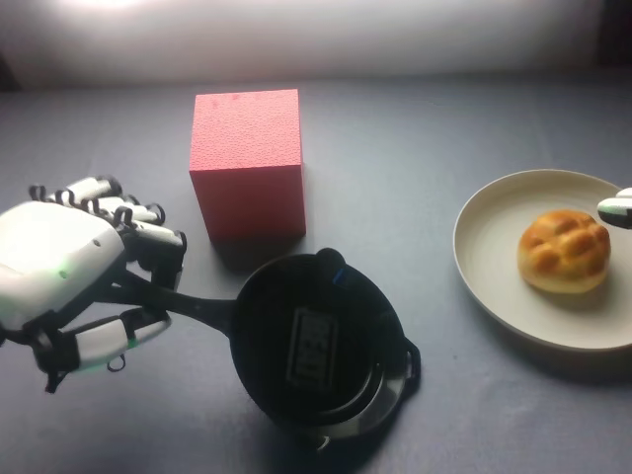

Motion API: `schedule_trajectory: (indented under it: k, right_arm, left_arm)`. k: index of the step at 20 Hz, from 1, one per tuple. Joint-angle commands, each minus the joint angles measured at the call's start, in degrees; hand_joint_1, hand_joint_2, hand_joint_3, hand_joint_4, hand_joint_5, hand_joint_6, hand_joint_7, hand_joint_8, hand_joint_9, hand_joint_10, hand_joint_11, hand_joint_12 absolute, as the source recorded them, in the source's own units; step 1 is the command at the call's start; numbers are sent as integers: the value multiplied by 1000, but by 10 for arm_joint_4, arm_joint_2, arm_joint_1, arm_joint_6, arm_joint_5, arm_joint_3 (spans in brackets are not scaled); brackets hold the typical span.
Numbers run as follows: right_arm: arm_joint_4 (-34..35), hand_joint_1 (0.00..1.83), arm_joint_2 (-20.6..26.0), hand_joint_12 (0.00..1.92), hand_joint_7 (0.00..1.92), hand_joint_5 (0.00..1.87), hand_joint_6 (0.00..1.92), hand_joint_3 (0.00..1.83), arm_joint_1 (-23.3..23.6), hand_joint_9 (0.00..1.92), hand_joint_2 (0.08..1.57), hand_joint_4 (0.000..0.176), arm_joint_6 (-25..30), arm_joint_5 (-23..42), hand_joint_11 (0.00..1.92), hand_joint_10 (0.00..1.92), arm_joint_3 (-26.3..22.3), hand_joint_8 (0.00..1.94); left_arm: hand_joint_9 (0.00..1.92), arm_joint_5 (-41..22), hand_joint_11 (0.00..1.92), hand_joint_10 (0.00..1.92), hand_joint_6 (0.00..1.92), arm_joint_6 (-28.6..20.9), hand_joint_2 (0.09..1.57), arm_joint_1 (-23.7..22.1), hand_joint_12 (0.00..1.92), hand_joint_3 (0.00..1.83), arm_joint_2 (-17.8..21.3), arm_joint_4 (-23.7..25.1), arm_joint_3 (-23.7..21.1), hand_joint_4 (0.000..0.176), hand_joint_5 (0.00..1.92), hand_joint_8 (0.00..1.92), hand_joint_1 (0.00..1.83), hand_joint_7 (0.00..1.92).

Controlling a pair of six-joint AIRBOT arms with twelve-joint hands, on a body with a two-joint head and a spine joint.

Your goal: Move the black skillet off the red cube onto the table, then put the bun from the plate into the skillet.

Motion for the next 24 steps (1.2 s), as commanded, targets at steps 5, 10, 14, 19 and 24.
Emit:
schedule_trajectory:
  k: [5, 10, 14, 19, 24]
  right_arm:
    - [6, 809, 0, 728, 415, 403, 0, 0, 15, 403, 1309, 6, 4, 68, 197, 1, 9, 0]
    - [3, 909, -4, 671, 354, 352, 0, 0, 41, 363, 1167, 54, 4, 37, 152, 0, 25, 0]
    - [-46, 995, -31, 601, 417, 359, 0, 1, 116, 439, 1012, 64, 4, -83, 264, 2, 70, 0]
    - [-89, 1099, -77, 650, 418, 319, 0, 2, 190, 479, 974, 93, -11, -249, 236, 0, 134, 0]
    - [-105, 1318, -112, 1155, 775, 721, 13, 2, 245, 872, 1039, 0, -73, -351, 432, 89, 169, 24]
  left_arm:
    - [603, -94, 45, 345, 0, -1, 1009, 8, 1159, 1, 19, 19, -16, 0, 571, 55, 801, 693]
    - [472, -127, 3, 39, 0, -1, 968, 11, 1060, 0, 32, 31, -28, 18, 411, 0, 804, 480]
    - [222, -155, 0, 0, 0, -1, 922, 18, 763, 0, 42, 38, -38, 102, 159, 0, 808, 209]
    - [115, -155, 0, 2, 6, -1, 923, 19, 640, 0, 42, 38, -39, 113, 142, 4, 813, 130]
    - [141, -154, 0, 4, 1, -2, 937, 20, 679, 2, 41, 40, -40, 102, 148, 0, 823, 148]
